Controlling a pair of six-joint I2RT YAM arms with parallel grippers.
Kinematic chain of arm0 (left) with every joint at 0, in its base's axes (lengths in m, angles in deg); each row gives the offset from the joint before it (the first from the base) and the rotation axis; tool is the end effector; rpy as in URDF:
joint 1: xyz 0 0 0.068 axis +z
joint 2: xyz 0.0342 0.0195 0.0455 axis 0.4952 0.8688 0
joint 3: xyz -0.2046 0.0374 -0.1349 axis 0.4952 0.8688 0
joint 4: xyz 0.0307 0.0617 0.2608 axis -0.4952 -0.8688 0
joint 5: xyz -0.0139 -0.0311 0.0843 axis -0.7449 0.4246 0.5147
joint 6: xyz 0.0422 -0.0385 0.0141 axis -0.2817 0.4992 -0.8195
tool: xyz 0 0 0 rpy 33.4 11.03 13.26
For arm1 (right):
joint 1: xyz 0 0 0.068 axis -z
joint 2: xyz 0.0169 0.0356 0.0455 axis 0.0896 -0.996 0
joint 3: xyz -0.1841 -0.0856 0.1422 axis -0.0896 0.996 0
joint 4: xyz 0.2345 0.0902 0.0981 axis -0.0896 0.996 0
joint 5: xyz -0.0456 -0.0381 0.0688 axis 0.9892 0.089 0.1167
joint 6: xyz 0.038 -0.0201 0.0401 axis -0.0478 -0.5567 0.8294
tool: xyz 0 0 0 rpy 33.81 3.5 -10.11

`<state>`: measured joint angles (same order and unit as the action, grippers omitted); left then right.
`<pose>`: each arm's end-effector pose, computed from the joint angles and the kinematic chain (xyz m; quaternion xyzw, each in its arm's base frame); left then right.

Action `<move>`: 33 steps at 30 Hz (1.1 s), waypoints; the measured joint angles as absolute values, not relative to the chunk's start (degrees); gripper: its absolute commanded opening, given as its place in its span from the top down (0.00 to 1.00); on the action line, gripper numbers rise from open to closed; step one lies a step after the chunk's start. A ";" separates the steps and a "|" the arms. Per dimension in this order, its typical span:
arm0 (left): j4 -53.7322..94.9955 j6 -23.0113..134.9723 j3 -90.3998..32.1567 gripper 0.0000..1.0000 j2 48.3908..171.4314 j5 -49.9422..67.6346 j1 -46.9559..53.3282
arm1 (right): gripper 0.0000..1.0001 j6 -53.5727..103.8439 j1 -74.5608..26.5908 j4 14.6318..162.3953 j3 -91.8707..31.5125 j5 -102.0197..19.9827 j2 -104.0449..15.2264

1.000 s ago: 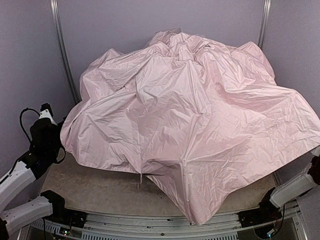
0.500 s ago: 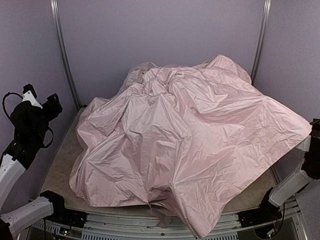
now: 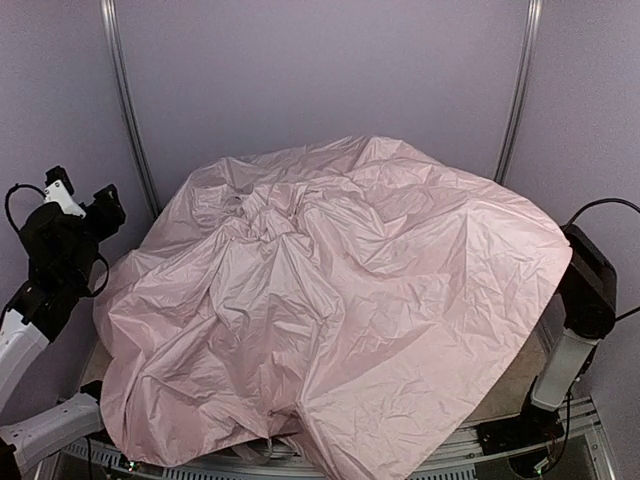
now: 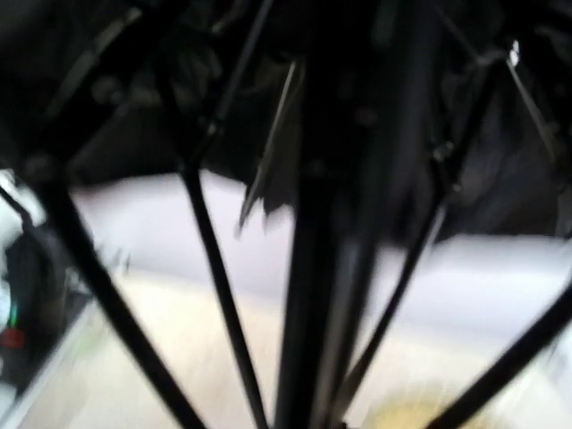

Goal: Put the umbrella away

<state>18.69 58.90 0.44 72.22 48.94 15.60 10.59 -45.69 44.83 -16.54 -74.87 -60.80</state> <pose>0.1890 -0.0243 0.3504 -0.2046 0.6486 0.0043 0.7331 0.2290 0.3261 0.2653 -0.5337 0.4068 0.4754 0.5688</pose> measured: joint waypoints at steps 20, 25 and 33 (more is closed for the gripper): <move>28.35 49.57 4.00 0.08 93.90 23.28 -16.71 | 0.97 6.35 -44.92 57.64 -5.72 -64.62 -67.99; 30.67 46.36 4.02 0.02 90.93 14.23 -19.04 | 0.96 -1.56 -44.90 79.25 -17.57 -63.22 -60.30; 30.84 37.79 -0.33 0.01 94.40 12.83 -23.72 | 0.97 -12.97 -45.03 108.58 -32.93 -54.44 -56.08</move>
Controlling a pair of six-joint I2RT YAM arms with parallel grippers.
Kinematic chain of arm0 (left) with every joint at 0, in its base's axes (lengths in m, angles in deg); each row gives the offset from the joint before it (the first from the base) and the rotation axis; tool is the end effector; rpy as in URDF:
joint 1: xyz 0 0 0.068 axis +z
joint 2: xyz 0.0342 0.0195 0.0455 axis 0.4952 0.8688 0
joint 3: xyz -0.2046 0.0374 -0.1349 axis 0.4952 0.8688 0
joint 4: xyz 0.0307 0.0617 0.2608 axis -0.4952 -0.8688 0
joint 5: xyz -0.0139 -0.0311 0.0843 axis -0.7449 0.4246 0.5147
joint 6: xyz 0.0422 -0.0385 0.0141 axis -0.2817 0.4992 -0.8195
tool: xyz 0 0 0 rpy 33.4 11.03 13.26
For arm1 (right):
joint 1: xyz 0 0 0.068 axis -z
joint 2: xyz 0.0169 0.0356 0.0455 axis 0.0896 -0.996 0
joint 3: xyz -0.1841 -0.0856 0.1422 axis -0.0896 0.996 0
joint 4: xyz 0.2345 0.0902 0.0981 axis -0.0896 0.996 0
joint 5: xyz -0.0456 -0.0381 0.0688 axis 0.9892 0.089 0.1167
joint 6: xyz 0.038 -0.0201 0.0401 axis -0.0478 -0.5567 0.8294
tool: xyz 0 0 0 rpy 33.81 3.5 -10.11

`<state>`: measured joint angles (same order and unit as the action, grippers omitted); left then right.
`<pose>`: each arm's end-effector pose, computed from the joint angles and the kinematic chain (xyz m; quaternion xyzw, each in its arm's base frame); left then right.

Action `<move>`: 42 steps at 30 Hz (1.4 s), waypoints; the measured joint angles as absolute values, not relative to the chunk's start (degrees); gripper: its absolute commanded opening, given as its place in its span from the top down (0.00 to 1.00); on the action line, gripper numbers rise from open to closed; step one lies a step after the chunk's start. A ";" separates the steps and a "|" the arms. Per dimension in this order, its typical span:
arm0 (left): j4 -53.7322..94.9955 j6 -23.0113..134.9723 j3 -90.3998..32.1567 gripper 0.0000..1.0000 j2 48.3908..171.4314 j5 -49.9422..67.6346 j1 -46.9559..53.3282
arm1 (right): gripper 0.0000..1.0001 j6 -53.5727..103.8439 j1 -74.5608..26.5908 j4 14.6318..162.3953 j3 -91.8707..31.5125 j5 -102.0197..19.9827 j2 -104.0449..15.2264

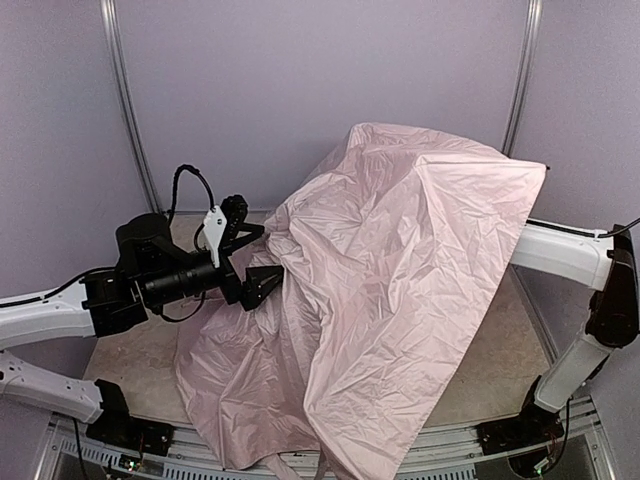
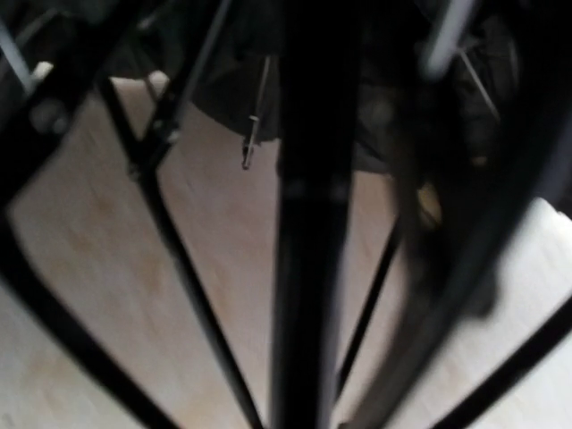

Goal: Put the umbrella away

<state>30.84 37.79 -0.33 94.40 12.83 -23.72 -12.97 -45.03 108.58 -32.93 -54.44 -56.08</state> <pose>0.1627 -0.2245 0.2964 0.3881 0.6213 -0.2952 0.6134 0.2349 0.3059 0.2812 -0.6330 0.6059 0.2343 0.4210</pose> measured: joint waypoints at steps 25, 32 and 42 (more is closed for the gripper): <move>44.55 35.58 -2.32 0.73 108.06 -2.12 -23.98 | 0.44 -23.96 -52.27 124.06 -36.85 -37.69 -51.53; 50.25 38.75 2.12 0.94 106.16 -5.13 -23.15 | 0.00 -22.78 -51.54 115.45 -28.06 -38.79 -44.78; 55.39 46.23 7.61 1.00 99.72 -9.35 -16.25 | 0.00 -17.64 -41.03 103.99 -15.47 -51.84 -31.18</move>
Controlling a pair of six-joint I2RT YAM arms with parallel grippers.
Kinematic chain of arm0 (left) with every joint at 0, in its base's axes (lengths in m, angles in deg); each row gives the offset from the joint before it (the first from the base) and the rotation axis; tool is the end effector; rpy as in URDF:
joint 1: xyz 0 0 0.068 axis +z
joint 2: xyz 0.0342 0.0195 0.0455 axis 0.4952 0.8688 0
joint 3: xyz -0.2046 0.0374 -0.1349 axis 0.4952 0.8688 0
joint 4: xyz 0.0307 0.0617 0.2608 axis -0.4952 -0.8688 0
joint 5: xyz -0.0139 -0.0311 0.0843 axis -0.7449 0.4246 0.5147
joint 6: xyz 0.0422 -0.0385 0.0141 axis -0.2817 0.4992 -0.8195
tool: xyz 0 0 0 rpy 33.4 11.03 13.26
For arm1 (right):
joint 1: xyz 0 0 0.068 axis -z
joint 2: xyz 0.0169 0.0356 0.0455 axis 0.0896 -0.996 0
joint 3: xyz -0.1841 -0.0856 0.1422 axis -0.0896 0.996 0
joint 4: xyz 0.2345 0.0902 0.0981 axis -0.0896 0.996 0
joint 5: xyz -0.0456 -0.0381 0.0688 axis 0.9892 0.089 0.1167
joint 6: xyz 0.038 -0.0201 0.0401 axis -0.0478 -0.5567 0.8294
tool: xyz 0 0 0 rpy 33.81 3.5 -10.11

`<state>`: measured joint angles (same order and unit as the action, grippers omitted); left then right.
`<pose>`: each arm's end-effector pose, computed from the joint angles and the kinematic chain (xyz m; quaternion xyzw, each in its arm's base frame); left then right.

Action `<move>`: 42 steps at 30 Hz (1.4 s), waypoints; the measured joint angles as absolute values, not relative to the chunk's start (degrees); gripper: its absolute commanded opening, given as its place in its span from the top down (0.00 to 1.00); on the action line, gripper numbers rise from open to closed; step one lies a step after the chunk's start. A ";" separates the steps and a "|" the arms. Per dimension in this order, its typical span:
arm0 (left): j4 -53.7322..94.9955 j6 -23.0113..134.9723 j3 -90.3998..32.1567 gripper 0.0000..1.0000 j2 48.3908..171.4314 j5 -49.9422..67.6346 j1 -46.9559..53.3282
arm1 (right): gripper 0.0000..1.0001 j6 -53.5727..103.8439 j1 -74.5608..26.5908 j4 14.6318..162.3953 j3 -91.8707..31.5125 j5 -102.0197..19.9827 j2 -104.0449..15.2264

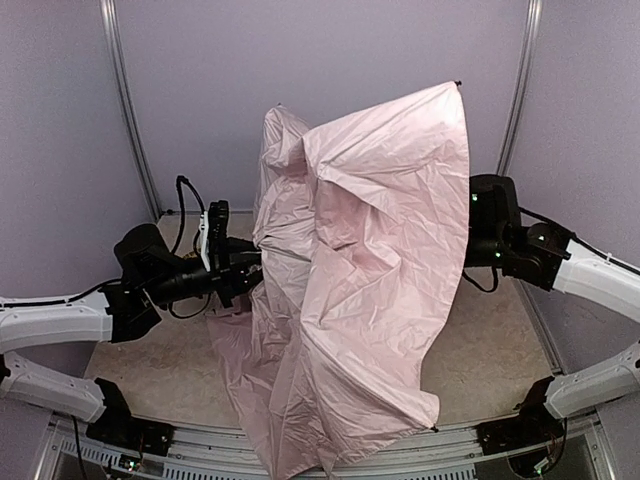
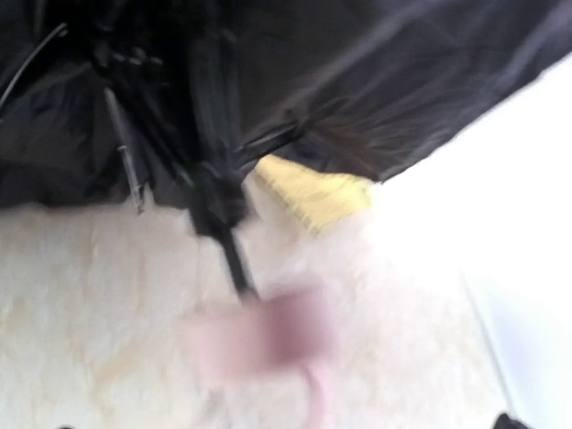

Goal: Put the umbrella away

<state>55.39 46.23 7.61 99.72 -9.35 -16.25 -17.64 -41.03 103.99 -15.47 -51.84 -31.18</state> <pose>0.1822 -0.2156 0.2696 0.4009 0.5330 -0.4339 0.6057 0.1942 0.2221 0.3183 -0.6075 0.5624 0.1817 0.5308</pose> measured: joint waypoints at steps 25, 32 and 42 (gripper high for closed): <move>62.84 46.07 7.65 1.00 94.67 -20.08 -19.28 | 0.63 3.71 -39.37 91.91 -16.61 -87.94 -36.30; 64.55 45.61 7.63 1.00 96.61 -18.25 -19.94 | 0.74 8.82 -41.45 89.79 -18.49 -88.53 -39.75; 70.65 45.59 5.05 0.87 102.10 -17.81 -20.71 | 1.00 9.76 -41.82 90.22 -21.72 -88.25 -41.87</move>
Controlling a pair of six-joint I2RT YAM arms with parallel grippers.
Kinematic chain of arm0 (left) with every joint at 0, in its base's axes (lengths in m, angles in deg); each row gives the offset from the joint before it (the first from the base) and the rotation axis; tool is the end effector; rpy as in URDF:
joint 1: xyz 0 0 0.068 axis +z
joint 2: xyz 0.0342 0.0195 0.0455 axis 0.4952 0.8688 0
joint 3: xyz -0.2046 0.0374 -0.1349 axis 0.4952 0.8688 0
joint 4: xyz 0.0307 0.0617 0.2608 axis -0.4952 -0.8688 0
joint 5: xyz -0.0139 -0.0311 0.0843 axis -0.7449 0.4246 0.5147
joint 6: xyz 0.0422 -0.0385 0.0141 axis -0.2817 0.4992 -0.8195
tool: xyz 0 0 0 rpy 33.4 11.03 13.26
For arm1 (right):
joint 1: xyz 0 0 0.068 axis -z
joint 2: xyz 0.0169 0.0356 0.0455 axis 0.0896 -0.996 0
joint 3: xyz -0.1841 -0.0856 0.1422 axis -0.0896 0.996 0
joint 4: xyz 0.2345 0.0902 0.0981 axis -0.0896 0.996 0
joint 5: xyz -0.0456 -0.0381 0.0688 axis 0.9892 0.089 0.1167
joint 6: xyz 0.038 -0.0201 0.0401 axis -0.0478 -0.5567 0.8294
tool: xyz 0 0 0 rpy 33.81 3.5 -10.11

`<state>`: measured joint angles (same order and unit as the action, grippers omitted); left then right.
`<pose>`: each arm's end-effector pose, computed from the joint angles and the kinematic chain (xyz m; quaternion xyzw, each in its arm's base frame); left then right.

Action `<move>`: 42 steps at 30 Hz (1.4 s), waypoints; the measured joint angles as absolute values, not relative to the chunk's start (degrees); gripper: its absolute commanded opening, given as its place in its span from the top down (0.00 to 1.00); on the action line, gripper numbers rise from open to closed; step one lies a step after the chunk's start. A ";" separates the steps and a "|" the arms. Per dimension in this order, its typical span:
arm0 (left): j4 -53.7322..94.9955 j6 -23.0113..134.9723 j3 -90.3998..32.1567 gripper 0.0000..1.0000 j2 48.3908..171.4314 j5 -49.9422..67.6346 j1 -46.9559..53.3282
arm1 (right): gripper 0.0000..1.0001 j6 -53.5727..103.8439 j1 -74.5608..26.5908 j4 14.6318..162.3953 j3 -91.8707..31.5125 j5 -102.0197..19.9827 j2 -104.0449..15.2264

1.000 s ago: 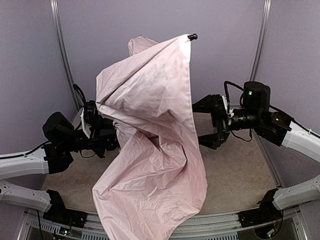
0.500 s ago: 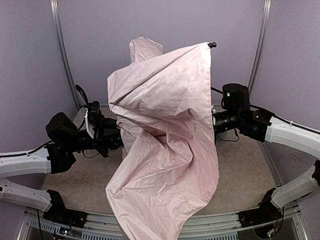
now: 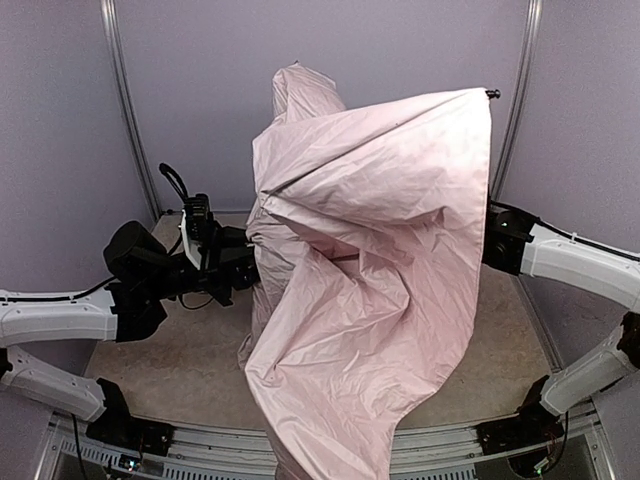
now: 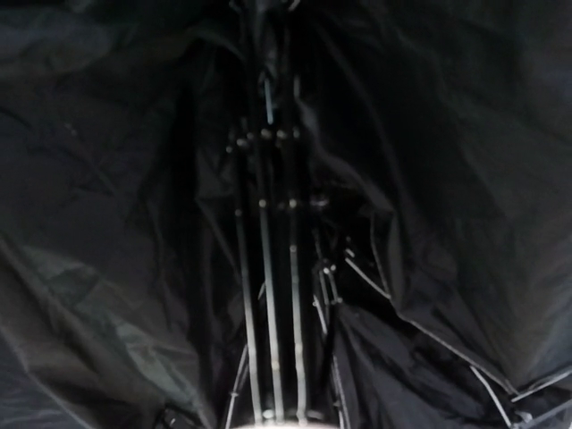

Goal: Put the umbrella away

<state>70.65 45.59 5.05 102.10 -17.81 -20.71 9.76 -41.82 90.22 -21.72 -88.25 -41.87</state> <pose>0.1598 -0.2315 0.3023 0.4474 0.3779 -0.4952 0.6417 0.1990 0.2644 0.3325 -0.5770 0.4848 0.5224 0.3988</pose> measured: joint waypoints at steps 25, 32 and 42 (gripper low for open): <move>53.42 42.42 14.73 0.29 85.53 2.36 -16.75 | 1.00 18.35 -26.58 80.10 -23.62 -81.50 -39.20; 53.90 42.64 21.64 0.26 85.29 0.14 -22.80 | 1.00 19.99 -25.80 73.77 -34.81 -84.10 -39.82; 62.97 39.91 20.61 0.09 99.96 -2.01 -26.08 | 1.00 25.83 -25.80 62.90 -40.30 -86.06 -43.51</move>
